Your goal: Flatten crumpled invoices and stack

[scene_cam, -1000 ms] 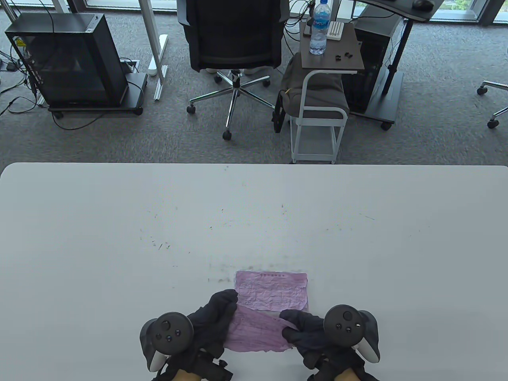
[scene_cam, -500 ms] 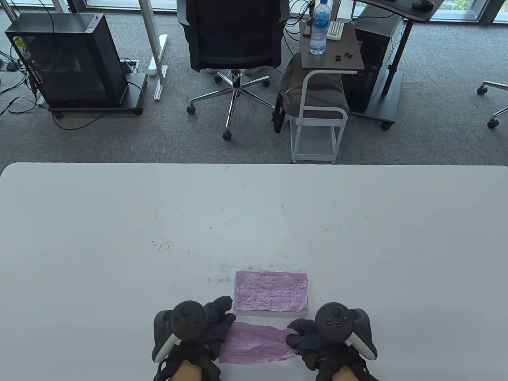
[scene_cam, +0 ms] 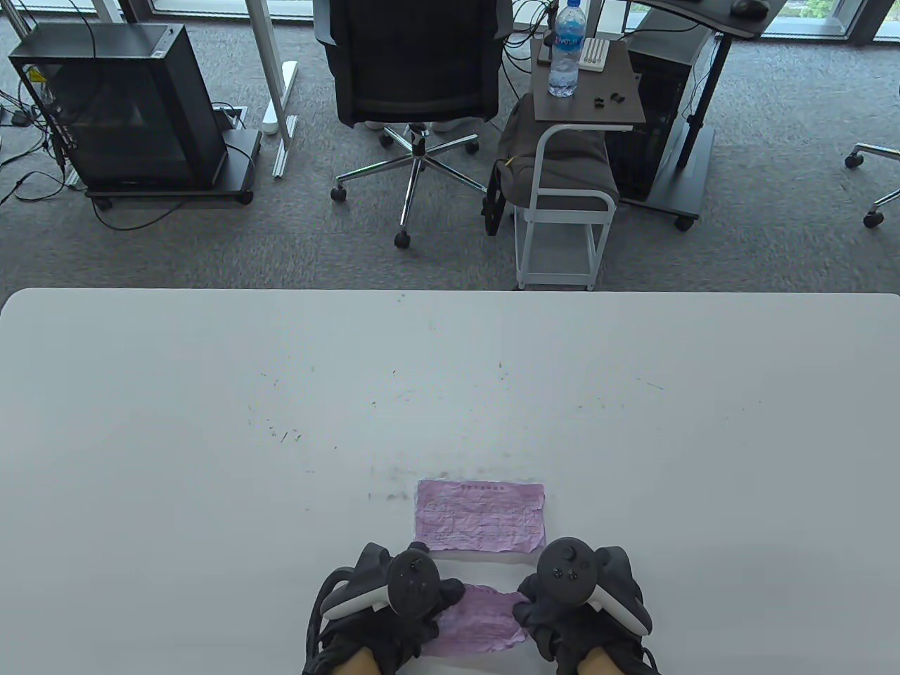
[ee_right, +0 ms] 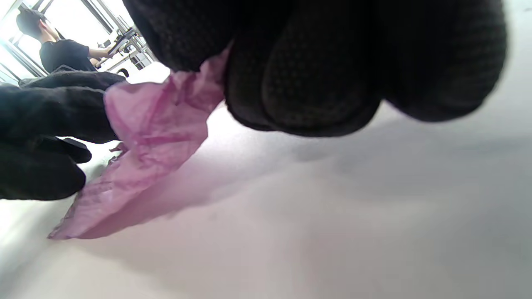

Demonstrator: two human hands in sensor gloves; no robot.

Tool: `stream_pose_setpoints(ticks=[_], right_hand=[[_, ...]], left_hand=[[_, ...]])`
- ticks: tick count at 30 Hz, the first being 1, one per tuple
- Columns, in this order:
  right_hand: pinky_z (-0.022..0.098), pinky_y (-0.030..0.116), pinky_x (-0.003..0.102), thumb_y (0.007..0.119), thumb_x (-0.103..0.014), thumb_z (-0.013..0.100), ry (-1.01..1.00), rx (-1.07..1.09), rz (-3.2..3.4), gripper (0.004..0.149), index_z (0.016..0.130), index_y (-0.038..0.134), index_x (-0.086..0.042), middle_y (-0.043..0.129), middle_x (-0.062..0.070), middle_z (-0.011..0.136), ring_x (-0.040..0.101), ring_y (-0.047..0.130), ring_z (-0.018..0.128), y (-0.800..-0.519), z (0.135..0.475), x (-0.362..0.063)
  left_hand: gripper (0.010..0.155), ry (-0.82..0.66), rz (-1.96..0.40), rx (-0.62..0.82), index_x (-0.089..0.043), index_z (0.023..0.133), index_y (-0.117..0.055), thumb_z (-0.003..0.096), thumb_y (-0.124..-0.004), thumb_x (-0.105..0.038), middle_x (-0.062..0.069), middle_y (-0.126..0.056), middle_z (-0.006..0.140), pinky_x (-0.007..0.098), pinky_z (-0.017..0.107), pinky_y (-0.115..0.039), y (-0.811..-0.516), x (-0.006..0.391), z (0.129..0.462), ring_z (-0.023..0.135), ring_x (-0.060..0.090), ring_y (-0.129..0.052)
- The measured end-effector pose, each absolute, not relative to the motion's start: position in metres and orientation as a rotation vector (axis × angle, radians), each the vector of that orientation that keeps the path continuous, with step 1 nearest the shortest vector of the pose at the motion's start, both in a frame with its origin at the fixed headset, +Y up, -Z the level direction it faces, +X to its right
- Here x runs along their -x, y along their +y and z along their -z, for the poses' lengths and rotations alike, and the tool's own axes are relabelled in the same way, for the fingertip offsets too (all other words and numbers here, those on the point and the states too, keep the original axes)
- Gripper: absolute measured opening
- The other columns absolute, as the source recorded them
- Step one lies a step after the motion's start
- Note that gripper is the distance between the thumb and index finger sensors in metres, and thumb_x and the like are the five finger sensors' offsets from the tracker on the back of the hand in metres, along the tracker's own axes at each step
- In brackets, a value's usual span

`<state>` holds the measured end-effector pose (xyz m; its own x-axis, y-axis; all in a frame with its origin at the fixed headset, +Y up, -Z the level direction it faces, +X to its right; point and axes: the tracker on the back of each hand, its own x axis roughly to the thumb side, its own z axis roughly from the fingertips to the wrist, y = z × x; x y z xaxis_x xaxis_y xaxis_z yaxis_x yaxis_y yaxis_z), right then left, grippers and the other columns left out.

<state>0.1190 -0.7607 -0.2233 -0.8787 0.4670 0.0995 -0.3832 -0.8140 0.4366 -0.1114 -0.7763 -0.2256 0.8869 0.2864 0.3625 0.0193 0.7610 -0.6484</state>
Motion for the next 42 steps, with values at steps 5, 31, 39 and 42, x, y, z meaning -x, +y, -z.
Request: stream_pose_setpoints(ticks=[5,31,39,42], right_hand=[[0.024,0.090,0.040,0.083,-0.028,0.050,0.574,-0.265,-2.657,0.041,0.084,0.077,-0.006,0.097,0.012,0.056,0.023,0.099,0.034,-0.763,0.224,-0.118],[0.030,0.089,0.045,0.080,-0.032,0.050,0.015,-0.230,-2.705,0.043,0.086,0.074,-0.009,0.092,0.017,0.066,0.029,0.096,0.044,-0.730,0.217,-0.136],[0.049,0.080,0.054,0.077,-0.037,0.051,0.192,-1.061,-2.703,0.045,0.090,0.069,-0.015,0.071,0.020,0.092,0.037,0.082,0.071,-0.734,0.190,-0.057],[0.052,0.079,0.055,0.075,-0.037,0.052,0.350,-1.233,-2.761,0.043,0.089,0.071,-0.015,0.068,0.018,0.094,0.036,0.080,0.075,-0.748,0.183,-0.041]], left_hand=[[0.071,-0.381,-0.095,0.772,-0.037,0.110,-0.029,0.0573,-0.076,-0.037,0.016,0.006,0.106,0.071,0.067,-0.034,-0.785,0.115,0.228,0.096,0.062,-0.007],[0.085,-0.313,-0.156,0.894,-0.038,0.106,-0.016,0.0513,-0.081,-0.044,0.011,0.015,0.102,0.070,0.063,-0.019,-0.792,0.123,0.230,0.090,0.056,0.013],[0.085,-0.314,-0.161,0.896,-0.038,0.106,-0.015,0.0515,-0.081,-0.044,0.011,0.015,0.102,0.070,0.063,-0.018,-0.792,0.124,0.230,0.090,0.056,0.013],[0.085,-0.314,-0.158,0.894,-0.038,0.106,-0.016,0.0514,-0.081,-0.044,0.011,0.015,0.102,0.071,0.063,-0.018,-0.791,0.124,0.230,0.090,0.056,0.013]])
